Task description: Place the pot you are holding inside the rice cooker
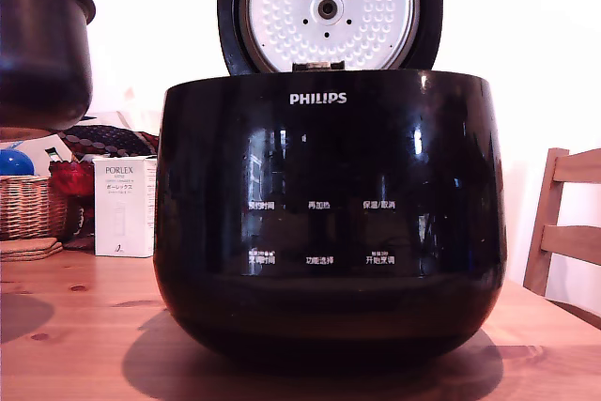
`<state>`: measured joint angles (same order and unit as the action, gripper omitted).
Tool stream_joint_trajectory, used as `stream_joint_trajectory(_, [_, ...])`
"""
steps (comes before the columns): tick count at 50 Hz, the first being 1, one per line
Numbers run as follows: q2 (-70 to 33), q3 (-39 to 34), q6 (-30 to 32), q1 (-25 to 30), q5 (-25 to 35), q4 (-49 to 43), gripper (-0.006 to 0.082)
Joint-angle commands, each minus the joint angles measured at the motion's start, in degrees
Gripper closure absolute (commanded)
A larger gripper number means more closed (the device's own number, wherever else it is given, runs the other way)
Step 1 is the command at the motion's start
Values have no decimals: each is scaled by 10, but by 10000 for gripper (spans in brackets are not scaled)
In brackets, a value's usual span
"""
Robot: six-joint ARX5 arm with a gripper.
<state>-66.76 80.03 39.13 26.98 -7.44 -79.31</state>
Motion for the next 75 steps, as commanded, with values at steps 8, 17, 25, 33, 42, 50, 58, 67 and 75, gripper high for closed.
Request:
stream_joint_trajectory(8, [12, 19, -17, 2, -10, 15, 788])
stream_joint_trajectory(17, [12, 19, -17, 2, -10, 15, 788])
stream_joint_trajectory(25, [12, 21, -17, 2, -10, 15, 788])
stream_joint_trajectory(33, [12, 36, -17, 2, -9, 15, 788])
stream_joint_trajectory(42, [12, 45, -17, 17, -8, 15, 789])
stream_joint_trajectory(50, [12, 45, -24, 39, 2, 15, 789])
stream_joint_trajectory(58, [12, 46, -37, 71, 6, 15, 789])
stream_joint_trajectory(67, [11, 55, -50, 108, 12, 15, 788])
stream_joint_trajectory(75, [9, 76, -62, 140, 12, 15, 789])
